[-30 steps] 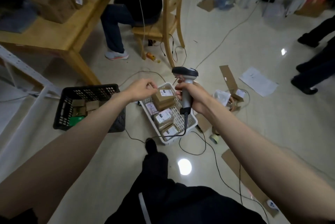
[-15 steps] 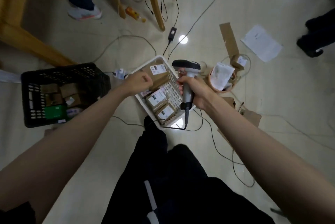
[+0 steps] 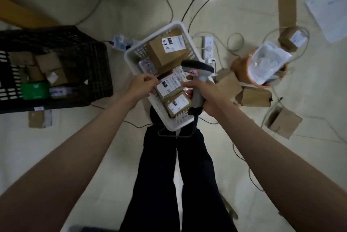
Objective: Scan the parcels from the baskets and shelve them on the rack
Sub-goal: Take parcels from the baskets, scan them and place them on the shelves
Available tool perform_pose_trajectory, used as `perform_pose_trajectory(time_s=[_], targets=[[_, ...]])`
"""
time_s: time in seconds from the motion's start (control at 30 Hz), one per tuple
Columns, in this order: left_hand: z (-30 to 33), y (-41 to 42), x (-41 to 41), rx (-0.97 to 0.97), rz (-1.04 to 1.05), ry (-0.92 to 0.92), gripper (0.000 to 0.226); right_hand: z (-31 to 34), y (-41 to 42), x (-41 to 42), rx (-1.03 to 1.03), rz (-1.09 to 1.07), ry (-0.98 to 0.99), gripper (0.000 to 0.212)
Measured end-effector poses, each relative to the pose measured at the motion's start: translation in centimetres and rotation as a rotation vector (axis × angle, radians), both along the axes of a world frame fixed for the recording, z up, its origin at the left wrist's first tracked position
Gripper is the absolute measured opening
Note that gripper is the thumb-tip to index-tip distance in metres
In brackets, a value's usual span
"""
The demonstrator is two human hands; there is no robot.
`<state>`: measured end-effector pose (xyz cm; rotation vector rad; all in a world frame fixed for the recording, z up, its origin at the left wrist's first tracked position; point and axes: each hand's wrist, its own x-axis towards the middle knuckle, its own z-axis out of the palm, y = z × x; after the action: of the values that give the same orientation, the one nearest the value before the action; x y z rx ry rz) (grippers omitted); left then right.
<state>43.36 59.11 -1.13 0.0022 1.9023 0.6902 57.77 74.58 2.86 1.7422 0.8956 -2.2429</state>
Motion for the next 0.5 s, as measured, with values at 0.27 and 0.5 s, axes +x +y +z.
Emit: perform_pose_trajectory(time_s=[0.27, 0.5], targets=[[-15.7, 2.9, -0.9, -0.011, 0.201, 0.007, 0.027, -15.1, 0.6, -1.4, -0.089, -0.033, 0.027, 0.017], [-24.4, 3.5, -1.3, -0.031, 0.288, 0.066, 0.043, -22.7, 0.6, 0.0, -0.142, -0.105, 0.017, 0.026]])
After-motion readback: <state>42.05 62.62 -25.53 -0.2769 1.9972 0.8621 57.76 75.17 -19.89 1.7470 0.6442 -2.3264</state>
